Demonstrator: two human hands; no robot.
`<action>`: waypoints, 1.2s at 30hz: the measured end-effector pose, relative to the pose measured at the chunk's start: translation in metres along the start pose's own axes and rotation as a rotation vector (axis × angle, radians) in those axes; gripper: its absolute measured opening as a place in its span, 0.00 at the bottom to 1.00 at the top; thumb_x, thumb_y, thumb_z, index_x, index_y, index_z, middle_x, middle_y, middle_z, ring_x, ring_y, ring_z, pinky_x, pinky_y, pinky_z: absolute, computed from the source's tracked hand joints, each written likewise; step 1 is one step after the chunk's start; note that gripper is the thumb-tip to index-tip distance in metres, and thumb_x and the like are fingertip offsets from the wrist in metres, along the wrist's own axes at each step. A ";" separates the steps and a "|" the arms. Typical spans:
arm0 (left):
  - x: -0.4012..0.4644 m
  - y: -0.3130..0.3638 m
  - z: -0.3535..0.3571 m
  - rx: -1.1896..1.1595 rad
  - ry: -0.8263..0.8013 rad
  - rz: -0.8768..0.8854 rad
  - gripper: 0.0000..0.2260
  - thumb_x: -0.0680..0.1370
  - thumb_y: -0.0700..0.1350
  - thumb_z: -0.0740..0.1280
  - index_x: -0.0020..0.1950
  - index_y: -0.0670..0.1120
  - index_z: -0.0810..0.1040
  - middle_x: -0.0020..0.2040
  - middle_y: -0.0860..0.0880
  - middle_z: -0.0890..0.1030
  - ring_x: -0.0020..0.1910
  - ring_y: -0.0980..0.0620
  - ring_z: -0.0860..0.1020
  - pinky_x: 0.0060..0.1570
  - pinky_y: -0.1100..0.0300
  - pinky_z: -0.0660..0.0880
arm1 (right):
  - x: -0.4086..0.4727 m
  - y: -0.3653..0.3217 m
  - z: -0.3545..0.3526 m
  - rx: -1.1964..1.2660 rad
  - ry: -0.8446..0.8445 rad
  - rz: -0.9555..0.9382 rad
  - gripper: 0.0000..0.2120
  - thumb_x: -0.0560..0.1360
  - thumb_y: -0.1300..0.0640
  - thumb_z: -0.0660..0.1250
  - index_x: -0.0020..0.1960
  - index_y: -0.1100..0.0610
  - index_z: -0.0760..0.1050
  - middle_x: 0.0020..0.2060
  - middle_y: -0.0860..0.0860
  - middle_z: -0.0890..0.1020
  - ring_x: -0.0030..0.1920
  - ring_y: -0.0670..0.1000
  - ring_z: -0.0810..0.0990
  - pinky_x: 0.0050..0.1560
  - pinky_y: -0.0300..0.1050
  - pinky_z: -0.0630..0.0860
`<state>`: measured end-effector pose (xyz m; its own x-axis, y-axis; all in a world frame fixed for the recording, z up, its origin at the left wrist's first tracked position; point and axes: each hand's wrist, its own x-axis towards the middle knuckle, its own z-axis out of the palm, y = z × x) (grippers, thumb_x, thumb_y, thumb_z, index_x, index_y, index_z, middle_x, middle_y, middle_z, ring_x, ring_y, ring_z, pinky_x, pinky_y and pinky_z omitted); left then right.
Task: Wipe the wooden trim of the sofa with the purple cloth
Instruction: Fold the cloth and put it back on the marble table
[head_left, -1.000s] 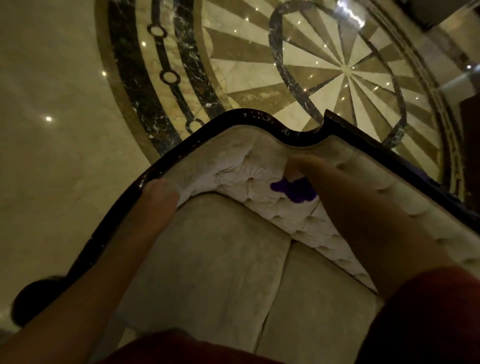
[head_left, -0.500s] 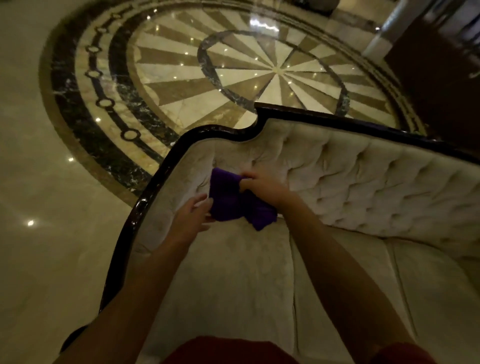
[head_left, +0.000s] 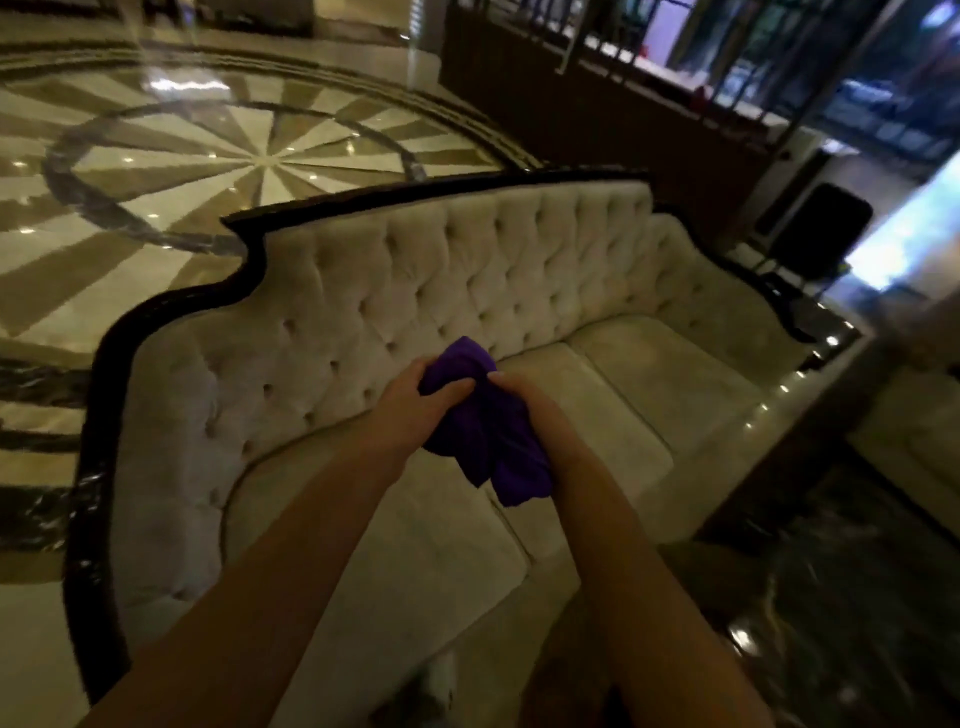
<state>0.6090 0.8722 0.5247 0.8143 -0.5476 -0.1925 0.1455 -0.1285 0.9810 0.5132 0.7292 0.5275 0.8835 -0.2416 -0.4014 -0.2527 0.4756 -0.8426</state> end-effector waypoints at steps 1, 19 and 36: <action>-0.002 0.002 0.020 0.015 -0.055 0.007 0.14 0.75 0.54 0.75 0.58 0.57 0.76 0.54 0.52 0.83 0.53 0.51 0.83 0.54 0.49 0.82 | -0.016 0.000 -0.018 0.061 0.048 -0.027 0.24 0.76 0.49 0.73 0.66 0.63 0.80 0.60 0.62 0.85 0.57 0.59 0.85 0.55 0.53 0.83; -0.023 0.001 0.387 0.219 -0.530 0.172 0.14 0.75 0.54 0.74 0.56 0.50 0.80 0.50 0.53 0.84 0.47 0.56 0.82 0.43 0.61 0.78 | -0.220 0.007 -0.300 -0.204 0.618 -0.133 0.26 0.69 0.38 0.79 0.64 0.43 0.79 0.54 0.47 0.89 0.53 0.51 0.89 0.56 0.50 0.84; -0.040 -0.042 0.642 0.332 -1.091 -0.163 0.09 0.71 0.66 0.72 0.45 0.64 0.81 0.51 0.56 0.82 0.51 0.53 0.81 0.42 0.58 0.77 | -0.332 0.075 -0.460 0.278 1.301 -0.132 0.15 0.66 0.42 0.79 0.51 0.45 0.86 0.51 0.48 0.89 0.52 0.50 0.88 0.54 0.51 0.83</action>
<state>0.2094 0.3688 0.4751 -0.1441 -0.9074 -0.3948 -0.0828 -0.3866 0.9185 0.0194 0.4555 0.4322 -0.1607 -0.8499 -0.5018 0.0307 0.5039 -0.8632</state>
